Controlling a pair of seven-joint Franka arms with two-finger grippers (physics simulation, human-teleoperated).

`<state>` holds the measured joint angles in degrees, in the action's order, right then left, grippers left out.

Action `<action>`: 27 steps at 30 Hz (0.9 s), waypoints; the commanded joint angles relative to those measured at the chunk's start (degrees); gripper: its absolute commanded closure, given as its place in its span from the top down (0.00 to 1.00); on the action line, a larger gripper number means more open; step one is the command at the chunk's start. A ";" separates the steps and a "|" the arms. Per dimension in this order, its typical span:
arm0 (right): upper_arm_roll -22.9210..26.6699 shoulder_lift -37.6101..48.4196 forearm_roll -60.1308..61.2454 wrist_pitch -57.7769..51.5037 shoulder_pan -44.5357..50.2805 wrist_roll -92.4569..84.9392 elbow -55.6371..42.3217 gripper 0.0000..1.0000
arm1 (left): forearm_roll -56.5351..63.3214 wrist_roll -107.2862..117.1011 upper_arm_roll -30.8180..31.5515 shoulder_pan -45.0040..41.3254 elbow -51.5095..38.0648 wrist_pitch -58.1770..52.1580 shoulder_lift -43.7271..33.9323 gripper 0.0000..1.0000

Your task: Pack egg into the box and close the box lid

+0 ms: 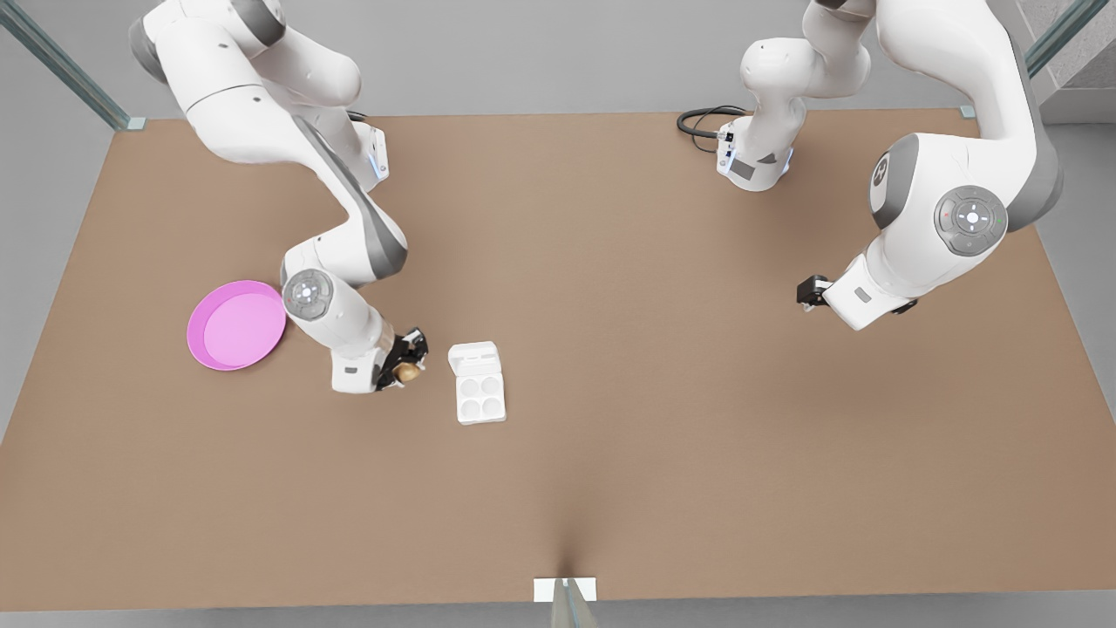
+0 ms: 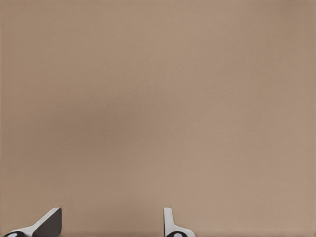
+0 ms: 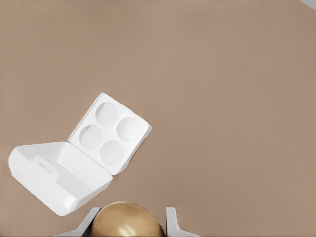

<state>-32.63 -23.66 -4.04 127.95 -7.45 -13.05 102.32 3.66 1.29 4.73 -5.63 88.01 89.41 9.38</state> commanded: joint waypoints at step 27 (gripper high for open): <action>13.12 -18.08 1.23 -7.19 20.90 55.41 -16.98 0.40 | -0.05 0.02 0.10 -0.09 0.50 0.24 -0.06 1.00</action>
<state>-19.52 -41.69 -1.87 121.35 13.42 27.71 85.40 3.60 1.30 4.76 -5.72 88.52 89.63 9.38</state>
